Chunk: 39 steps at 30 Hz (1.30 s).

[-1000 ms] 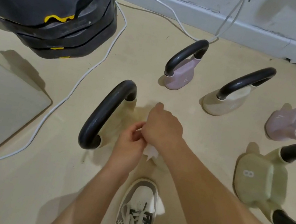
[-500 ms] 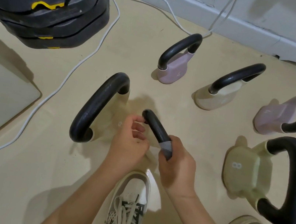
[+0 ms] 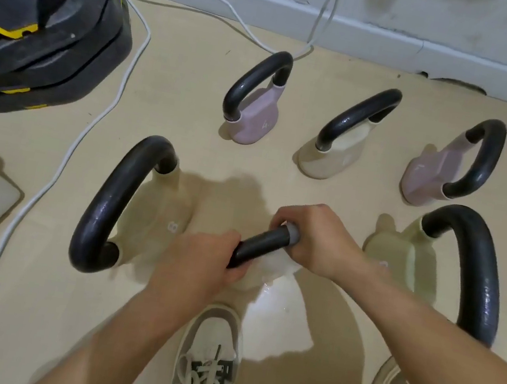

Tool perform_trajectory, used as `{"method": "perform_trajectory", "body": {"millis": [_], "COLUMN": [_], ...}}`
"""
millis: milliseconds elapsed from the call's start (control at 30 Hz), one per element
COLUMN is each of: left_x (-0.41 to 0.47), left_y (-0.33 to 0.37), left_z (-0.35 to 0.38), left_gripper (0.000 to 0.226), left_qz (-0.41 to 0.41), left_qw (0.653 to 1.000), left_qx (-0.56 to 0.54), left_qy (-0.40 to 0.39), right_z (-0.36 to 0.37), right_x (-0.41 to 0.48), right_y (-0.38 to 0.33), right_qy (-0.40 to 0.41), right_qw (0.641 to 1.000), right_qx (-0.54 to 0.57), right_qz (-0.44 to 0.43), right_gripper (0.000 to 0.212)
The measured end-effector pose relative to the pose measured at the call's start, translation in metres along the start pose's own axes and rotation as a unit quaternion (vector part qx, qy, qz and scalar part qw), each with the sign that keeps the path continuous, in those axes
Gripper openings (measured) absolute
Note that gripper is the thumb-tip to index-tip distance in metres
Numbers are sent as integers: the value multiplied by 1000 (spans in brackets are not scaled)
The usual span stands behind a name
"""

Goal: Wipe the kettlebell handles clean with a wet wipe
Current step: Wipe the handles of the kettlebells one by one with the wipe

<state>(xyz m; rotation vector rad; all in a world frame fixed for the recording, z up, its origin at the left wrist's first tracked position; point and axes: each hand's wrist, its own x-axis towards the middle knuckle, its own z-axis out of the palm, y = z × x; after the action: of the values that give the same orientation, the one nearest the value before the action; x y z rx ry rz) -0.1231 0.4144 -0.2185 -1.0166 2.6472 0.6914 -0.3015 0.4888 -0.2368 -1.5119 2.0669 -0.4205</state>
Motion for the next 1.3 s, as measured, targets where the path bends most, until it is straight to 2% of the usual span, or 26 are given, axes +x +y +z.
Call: {"method": "perform_trajectory", "body": {"millis": [33,100,133,167,267,400,567,633,767,833,900,967,1100,1300], "left_x": [-6,-13,-10,-2,42,87,111,103,86,83,80,81,81,95], "left_y": [4,10,12,15,28,58,73,74,82,107,143,179,232,334], "left_z": [10,21,21,20,11,0,-11,-11,-37,-60,-88,-108,-131,-124], "left_gripper": [28,34,35,30,11,1,13,9,15,6,9,12,13,10], "left_qz": [2,69,90,96,109,224,249,263,298,326,339,330,399,473], "left_qw": [1000,994,989,989,990,962,958,953,948,931,916,919,890,863], "left_qx": [21,81,104,104,78,157,143,153,51,25,52,49,40,90], "left_qy": [6,33,51,37,29,0,-9,-12,99,163,210,208,220,152], "right_z": [-7,-15,-15,-13,-12,-28,-35,-35,-74,-108,-141,-164,-192,-219], "right_x": [0,-8,-14,-20,-42,-54,-50,-57,-67,-81,-98,-117,-149,-202], "right_y": [-1,-3,-3,-1,13,18,15,11,2,-4,-11,-14,-3,49], "right_qy": [-67,-193,-230,-244,-182,-156,-124,-107,-19,32,72,128,213,326], "right_qw": [995,966,958,958,976,920,873,872,921,923,916,903,887,837], "right_qx": [-62,-154,-161,-142,63,269,378,394,311,317,340,367,369,388], "right_qz": [-39,-74,-64,-39,104,238,283,271,233,214,198,182,180,207], "right_gripper": [21,10,7,10,20,16,24,26,30,25,23,26,28,31]}}
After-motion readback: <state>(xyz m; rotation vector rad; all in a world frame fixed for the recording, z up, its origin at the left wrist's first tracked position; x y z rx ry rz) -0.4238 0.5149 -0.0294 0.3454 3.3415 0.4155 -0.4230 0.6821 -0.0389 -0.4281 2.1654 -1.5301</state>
